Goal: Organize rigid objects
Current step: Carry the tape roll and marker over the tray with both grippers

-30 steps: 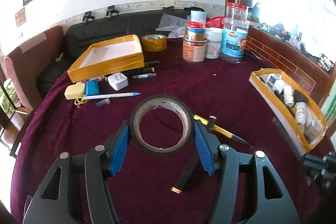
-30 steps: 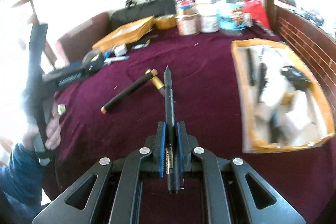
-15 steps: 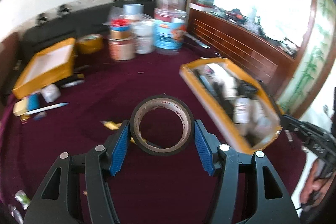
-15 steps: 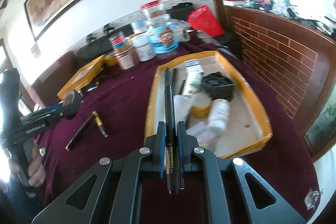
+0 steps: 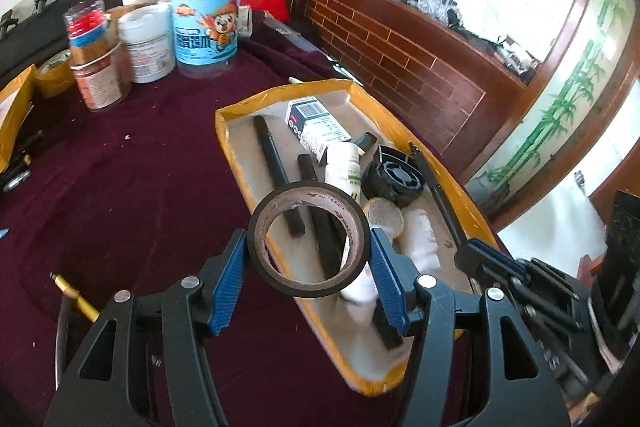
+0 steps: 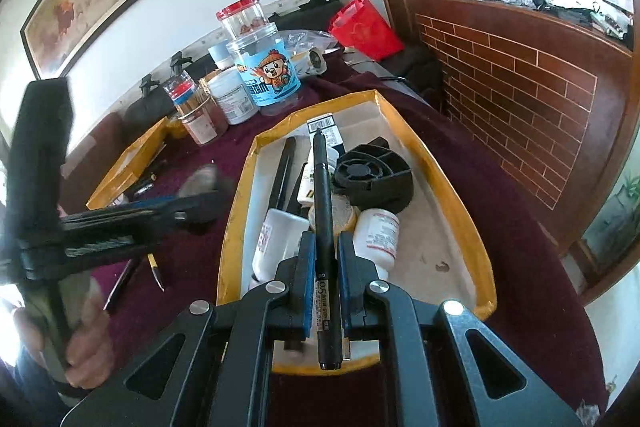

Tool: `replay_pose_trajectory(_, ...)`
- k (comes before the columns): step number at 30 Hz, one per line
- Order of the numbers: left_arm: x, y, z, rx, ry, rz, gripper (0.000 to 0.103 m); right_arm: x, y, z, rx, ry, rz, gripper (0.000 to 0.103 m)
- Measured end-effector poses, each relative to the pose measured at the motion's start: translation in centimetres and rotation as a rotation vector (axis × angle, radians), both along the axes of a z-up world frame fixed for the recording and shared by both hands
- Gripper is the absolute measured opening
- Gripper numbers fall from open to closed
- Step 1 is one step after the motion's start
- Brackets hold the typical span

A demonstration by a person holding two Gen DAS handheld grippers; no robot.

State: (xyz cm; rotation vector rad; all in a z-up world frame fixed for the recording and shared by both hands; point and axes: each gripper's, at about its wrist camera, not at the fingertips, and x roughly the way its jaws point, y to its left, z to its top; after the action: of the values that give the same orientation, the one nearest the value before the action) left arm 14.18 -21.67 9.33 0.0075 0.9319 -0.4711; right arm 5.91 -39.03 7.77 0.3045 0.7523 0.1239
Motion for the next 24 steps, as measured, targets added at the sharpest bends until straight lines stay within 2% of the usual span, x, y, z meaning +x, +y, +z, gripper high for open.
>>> replay_pose_trajectory(14, 3.2, -2.9, -2.7, 0.028, 0.058, 0.016, 0.058, 4.2, -0.3, -1.9, 0.006, 0.075, 0.033, 0.010)
replay_pose_trajectory(24, 3.2, -3.7, -3.8, 0.043, 0.073, -0.008, 0.058, 4.8, -0.2, -2.8, 0.001, 0.110, 0.025, 0.010)
